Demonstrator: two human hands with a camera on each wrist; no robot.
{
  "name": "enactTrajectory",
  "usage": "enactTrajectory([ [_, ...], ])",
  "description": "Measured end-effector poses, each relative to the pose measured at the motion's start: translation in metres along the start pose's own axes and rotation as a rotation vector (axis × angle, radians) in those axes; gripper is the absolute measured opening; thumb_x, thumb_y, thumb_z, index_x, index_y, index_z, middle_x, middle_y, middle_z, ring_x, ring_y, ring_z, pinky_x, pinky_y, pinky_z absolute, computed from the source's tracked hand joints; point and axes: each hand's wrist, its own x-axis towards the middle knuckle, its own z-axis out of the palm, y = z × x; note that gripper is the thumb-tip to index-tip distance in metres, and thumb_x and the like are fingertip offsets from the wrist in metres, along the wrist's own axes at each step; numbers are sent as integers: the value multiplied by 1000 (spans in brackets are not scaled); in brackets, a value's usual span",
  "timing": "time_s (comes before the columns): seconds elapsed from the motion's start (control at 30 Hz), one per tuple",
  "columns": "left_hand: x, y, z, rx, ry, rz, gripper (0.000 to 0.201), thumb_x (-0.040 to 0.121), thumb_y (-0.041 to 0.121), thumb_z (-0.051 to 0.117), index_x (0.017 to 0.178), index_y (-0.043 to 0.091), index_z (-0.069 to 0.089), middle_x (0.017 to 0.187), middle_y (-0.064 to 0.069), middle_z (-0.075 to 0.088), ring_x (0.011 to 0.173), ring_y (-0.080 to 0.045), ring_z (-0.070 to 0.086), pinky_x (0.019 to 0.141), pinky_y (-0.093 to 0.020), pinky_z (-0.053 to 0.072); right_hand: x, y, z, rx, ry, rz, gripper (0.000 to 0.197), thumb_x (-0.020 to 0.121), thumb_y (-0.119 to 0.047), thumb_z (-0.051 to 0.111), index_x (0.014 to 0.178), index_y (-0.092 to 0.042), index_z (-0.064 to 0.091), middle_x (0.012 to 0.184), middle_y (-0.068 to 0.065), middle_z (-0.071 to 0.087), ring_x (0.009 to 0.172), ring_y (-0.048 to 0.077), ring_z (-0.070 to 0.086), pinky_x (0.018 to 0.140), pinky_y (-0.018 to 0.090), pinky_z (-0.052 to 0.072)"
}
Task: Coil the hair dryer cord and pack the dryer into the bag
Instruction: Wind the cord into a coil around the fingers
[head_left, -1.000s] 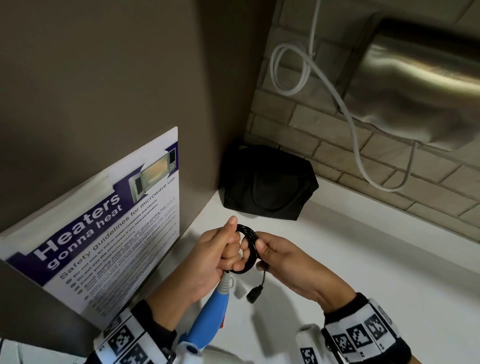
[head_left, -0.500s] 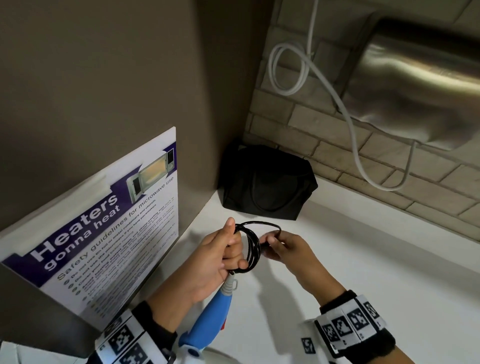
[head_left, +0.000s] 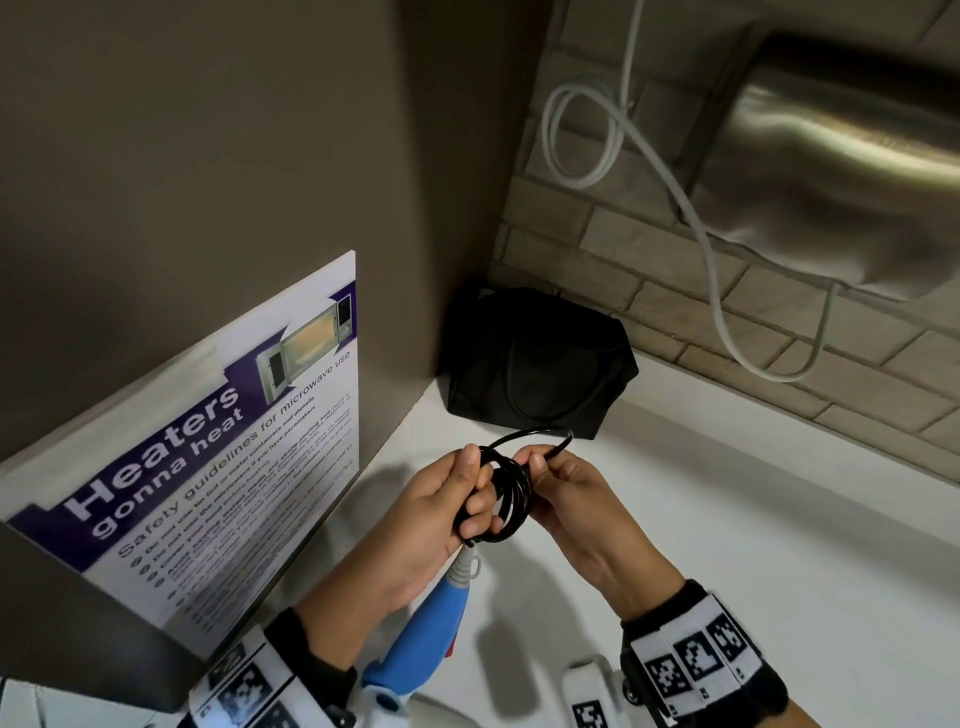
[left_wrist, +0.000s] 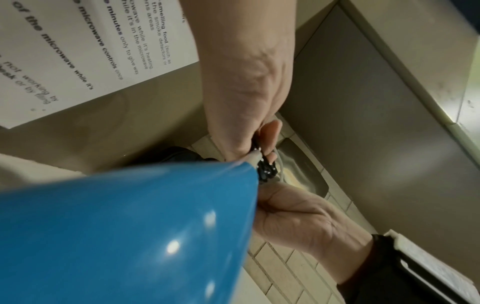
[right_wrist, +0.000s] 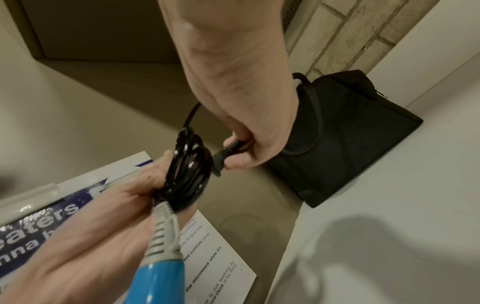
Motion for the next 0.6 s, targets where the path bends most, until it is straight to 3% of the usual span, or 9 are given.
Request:
enactTrajectory([
  [0.2, -6, 0, 9, 133, 45, 135, 34, 89, 40, 36, 77, 9, 39, 56, 5, 35, 46, -9, 36, 68, -22, 51, -6, -6, 13, -60, 74, -46, 29, 103, -13, 32, 82, -12, 52, 77, 9, 53, 70, 21, 50, 73, 35, 45],
  [0.4, -9, -2, 16, 133, 186, 215, 39, 87, 44, 38, 76, 8, 47, 52, 6, 38, 39, -9, 32, 59, -26, 51, -14, -9, 23, -136, 130, -90, 29, 104, -14, 28, 81, -15, 46, 70, 0, 48, 71, 17, 47, 67, 25, 40],
  [0.5, -10, -4, 18, 249, 265, 235, 41, 89, 45, 34, 81, 8, 49, 42, 5, 38, 41, -9, 45, 64, -33, 51, -15, -10, 26, -140, 145, -103, 29, 103, -12, 26, 82, -15, 45, 72, 1, 48, 75, 20, 47, 68, 28, 39],
  [0.6, -9, -8, 17, 295, 339, 205, 44, 88, 49, 32, 87, 7, 47, 40, 6, 37, 48, -9, 55, 65, -32, 46, -17, -13, 27, -111, 127, -93, 29, 104, -11, 25, 82, -15, 44, 70, 0, 47, 71, 19, 45, 68, 29, 38],
])
